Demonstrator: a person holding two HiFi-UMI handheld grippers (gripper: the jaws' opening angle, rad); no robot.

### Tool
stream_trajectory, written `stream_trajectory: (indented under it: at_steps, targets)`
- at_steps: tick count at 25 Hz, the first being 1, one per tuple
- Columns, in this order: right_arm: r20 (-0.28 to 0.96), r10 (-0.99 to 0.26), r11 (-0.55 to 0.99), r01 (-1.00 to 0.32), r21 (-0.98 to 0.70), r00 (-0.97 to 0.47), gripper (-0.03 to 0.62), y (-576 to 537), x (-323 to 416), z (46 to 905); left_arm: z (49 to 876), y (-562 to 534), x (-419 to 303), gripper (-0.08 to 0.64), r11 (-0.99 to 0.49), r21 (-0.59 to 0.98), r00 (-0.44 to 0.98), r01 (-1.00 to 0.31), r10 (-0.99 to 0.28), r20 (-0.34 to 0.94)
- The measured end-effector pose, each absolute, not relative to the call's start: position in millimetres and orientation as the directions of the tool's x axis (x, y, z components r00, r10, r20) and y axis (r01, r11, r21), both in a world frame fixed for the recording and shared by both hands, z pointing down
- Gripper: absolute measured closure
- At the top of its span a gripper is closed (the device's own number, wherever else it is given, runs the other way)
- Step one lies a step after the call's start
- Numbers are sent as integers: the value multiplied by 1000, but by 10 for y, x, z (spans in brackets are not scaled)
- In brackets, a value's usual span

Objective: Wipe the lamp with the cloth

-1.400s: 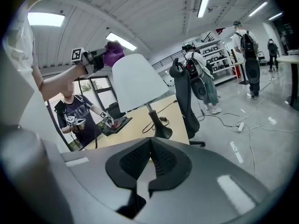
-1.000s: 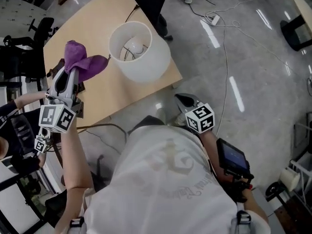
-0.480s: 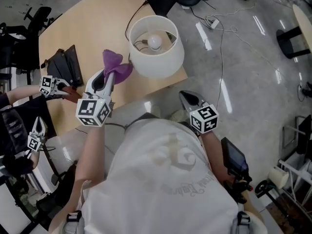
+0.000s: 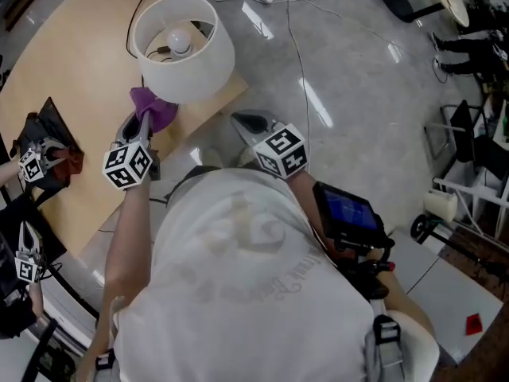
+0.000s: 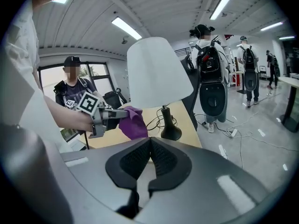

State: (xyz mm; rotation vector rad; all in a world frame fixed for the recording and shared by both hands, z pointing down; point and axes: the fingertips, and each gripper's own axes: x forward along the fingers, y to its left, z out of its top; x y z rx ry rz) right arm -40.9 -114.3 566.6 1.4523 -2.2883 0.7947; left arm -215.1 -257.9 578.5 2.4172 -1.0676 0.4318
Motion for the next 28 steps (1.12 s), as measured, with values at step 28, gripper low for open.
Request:
stream_trajectory:
  at_steps: [28]
  targets:
    - [660, -715, 72, -963, -259, -231, 580, -407, 77, 5876, 6820, -1980, -922, 495, -782, 459, 856, -422, -178, 485]
